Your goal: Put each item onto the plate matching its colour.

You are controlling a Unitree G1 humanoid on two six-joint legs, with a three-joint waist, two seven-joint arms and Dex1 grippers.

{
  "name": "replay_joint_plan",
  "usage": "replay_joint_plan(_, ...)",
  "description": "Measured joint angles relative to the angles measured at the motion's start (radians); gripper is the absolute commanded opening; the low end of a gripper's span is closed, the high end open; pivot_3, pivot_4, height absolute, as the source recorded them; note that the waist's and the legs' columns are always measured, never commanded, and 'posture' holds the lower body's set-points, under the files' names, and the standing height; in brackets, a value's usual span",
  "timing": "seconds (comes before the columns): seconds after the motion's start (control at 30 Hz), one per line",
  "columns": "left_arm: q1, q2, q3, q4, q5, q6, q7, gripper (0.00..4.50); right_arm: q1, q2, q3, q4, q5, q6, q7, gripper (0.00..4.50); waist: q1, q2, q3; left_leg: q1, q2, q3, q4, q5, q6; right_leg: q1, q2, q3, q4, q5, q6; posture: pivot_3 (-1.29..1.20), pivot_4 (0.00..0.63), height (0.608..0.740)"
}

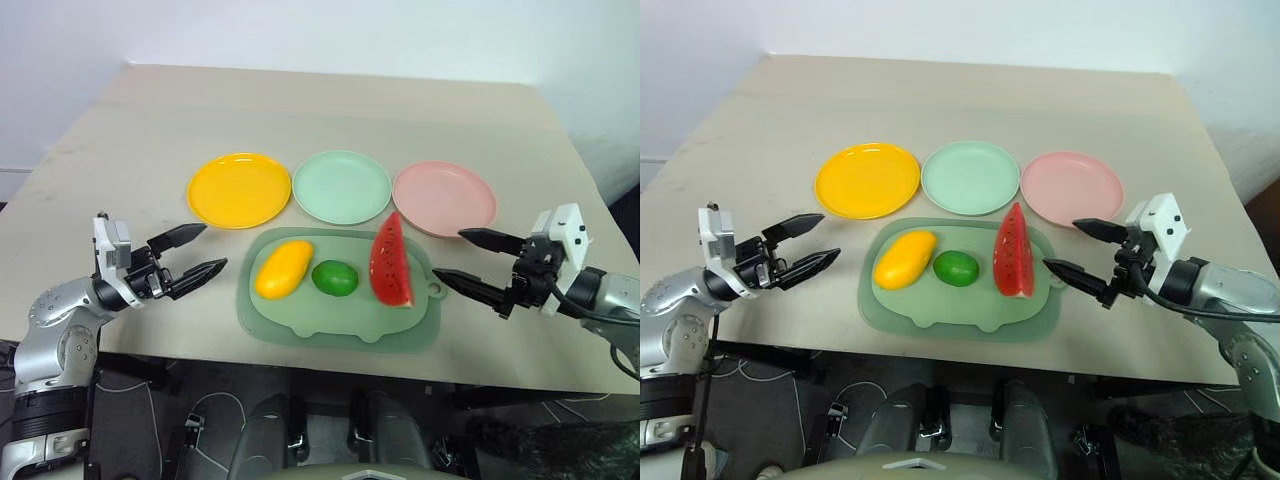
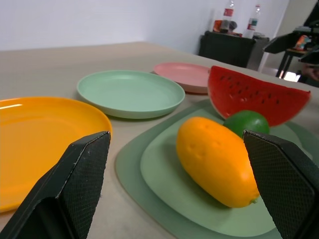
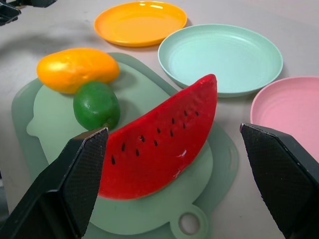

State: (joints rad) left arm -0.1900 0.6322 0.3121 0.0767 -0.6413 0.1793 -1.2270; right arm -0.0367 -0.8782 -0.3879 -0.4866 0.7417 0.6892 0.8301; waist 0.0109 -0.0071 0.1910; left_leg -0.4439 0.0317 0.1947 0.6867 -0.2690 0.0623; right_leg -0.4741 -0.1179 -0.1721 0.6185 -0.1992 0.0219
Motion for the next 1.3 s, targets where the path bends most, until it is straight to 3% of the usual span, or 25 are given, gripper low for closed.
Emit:
replay_joint_plan(0.6,-0.047,-0.051,-0.069,0.02,0.016,-0.021,-0.014,4.47,-0.018,0.005,-0.023,-0.022,0.043,0.068,-0.079,4.5,-0.002,0.0,0.0,0.001,0.0,0.0,0.0,0.0,0.0,0.001,0.0,0.0,0.0,0.001,0.0,0.0,0.15,0.696)
replay_joint_plan(0.93,-0.033,-0.059,-0.09,0.019,0.04,-0.058,-0.013,4.47,-0.185,0.024,-0.009,-0.041,0.247,0.267,-0.278,4.5,0.001,0.0,0.0,0.001,0.0,0.0,0.0,0.001,-0.002,0.0,0.0,0.0,0.002,0.001,-0.001,0.0,0.15,0.696)
replay_joint_plan(1.3,-0.023,-0.065,-0.122,0.017,0.048,-0.088,-0.078,4.47,-0.482,0.049,0.202,0.064,0.382,0.665,-0.541,4.5,-0.01,0.0,0.0,0.001,0.0,0.002,0.001,0.002,-0.003,-0.001,0.0,0.0,0.004,0.002,-0.002,0.0,0.15,0.696)
